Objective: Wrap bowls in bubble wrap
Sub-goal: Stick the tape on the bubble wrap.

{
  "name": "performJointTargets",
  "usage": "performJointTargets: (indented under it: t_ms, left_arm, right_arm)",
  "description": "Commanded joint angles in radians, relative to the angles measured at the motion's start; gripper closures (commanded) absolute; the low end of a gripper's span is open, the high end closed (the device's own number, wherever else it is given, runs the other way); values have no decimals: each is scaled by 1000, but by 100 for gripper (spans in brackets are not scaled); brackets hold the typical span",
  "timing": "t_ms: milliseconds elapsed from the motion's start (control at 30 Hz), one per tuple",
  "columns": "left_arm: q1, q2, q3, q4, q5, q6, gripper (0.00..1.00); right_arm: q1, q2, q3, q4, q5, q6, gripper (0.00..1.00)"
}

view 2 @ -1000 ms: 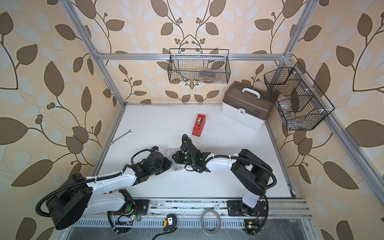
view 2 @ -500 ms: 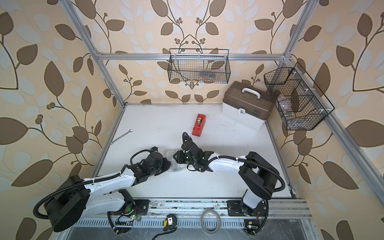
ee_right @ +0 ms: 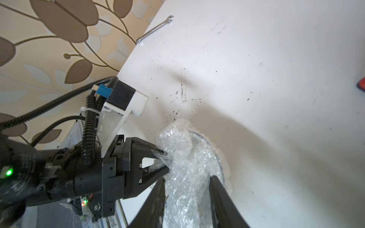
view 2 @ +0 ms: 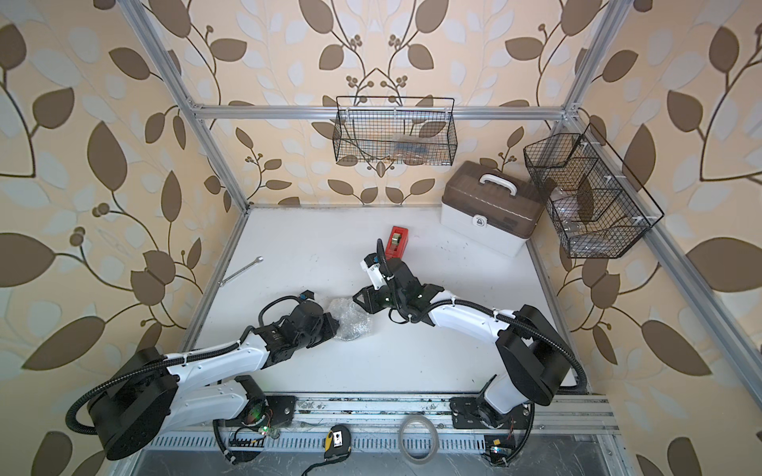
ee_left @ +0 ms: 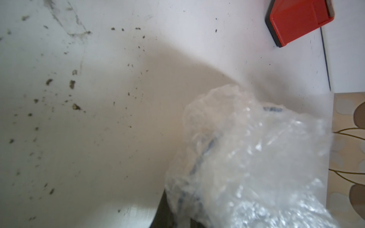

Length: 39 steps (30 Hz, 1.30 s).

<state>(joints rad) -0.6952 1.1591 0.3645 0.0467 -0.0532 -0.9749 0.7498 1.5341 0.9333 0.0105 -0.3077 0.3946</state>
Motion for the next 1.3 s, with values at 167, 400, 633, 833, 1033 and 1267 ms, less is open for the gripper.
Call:
performJointTargets:
  t_ms: [167, 400, 633, 833, 1033, 1267]
  left_arm:
    - [-10, 52, 23, -184, 27, 96, 100]
    - [-11, 94, 48, -193, 47, 113, 100]
    - [-10, 118, 50, -177, 52, 113, 100]
    - [-10, 119, 53, -180, 51, 114, 100]
    - [-10, 119, 53, -180, 51, 114, 100]
    - [-11, 123, 57, -177, 54, 116, 100]
  right_arm:
    - [-12, 87, 117, -103, -177, -261, 59]
    - [-3, 173, 200, -149, -175, -312, 59]
    - [1, 207, 232, -167, -172, -330, 64]
    - [-9, 221, 242, -172, -180, -327, 73]
    - [-18, 227, 244, -164, -168, -319, 92]
    - [-36, 222, 232, -150, -169, -306, 100]
